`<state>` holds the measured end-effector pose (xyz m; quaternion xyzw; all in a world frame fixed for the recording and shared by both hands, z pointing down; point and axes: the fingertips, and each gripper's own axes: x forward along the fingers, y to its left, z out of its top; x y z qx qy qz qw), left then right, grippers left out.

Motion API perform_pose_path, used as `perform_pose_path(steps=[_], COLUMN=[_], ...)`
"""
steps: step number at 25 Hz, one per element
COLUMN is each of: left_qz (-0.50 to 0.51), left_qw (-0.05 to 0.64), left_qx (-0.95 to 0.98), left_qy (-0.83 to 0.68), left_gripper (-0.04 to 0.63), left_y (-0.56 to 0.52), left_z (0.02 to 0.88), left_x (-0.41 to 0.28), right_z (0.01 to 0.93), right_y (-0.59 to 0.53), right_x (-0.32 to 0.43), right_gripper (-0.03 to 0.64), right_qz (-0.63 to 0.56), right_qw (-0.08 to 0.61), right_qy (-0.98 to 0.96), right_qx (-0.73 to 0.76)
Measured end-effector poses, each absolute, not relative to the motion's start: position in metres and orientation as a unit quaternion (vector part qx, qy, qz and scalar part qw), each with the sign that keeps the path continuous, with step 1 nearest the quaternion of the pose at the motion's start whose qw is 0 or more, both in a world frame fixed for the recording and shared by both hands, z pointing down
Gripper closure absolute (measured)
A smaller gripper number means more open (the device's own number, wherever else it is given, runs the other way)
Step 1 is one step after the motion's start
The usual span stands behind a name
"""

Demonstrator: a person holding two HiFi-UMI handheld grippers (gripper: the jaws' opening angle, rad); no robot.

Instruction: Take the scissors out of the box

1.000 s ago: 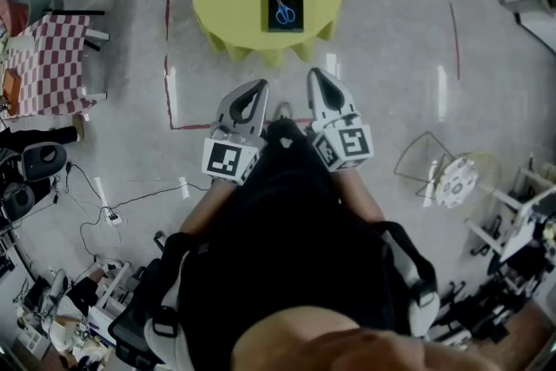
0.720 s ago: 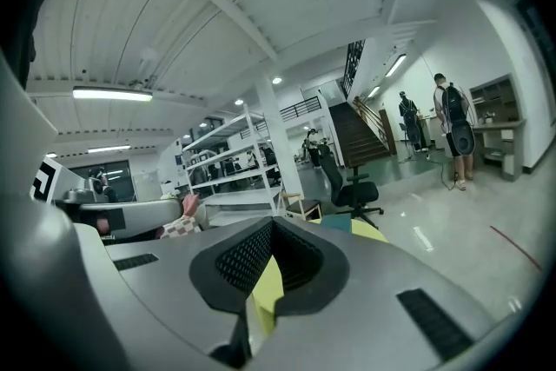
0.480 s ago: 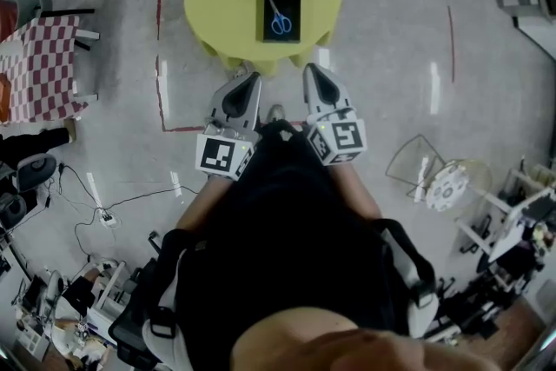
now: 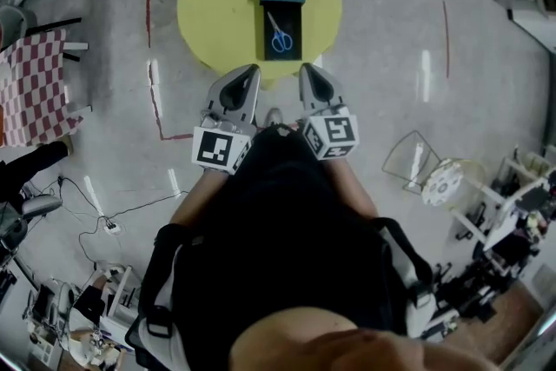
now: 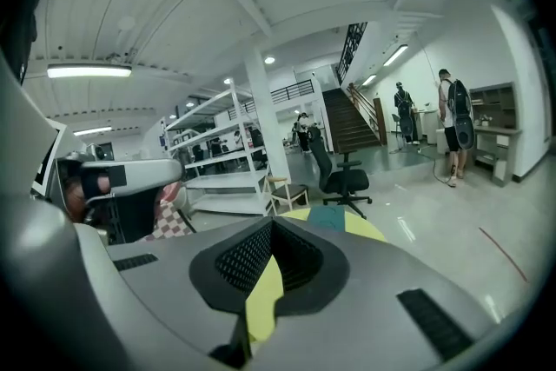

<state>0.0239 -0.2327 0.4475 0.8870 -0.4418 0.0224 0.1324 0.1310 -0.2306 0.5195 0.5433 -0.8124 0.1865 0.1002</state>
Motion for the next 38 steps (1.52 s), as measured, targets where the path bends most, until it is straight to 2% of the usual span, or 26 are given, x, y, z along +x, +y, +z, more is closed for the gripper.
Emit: perform_pose_path(steps=[7,15,18,26,32,38], left_qz=[0.025,0.038,0.040,0.050,0.050,0.053], left_qw=[0.142,0.157,0.164,0.182,0.191,0.200], left_qx=[0.893,0.892,0.891,0.887,0.882,0.877], left_qy=[-0.427,-0.421,-0.422,-0.421,-0.428,-0.435], left_gripper=[0.598,0.597,0.598,0.598,0.597,0.598], left_y=[-0.281,-0.320,-0.332,-0.354,-0.367,-0.375], left_z=[0.455,0.468,0.475,0.489,0.498,0.504], left_x=[0.019,0.005,0.002,-0.008,-0.018,-0.022], right_z=[0.570,0.663,0.709,0.790,0.829,0.845], right_y=[-0.269,-0.300,-0.308,-0.311,-0.305,-0.311], right_x=[0.126,0.113,0.120,0.113,0.118,0.131], right_gripper=[0.618,0.615,0.567,0.527,0.520,0.520], right_qz=[0.220,0.288,0.303,0.358,0.399,0.390], right_qw=[0.157,0.266,0.316,0.433,0.485,0.531], right_qy=[-0.793,-0.762,-0.742,-0.692,-0.644,-0.615], right_qx=[0.545,0.516,0.507,0.453,0.437,0.434])
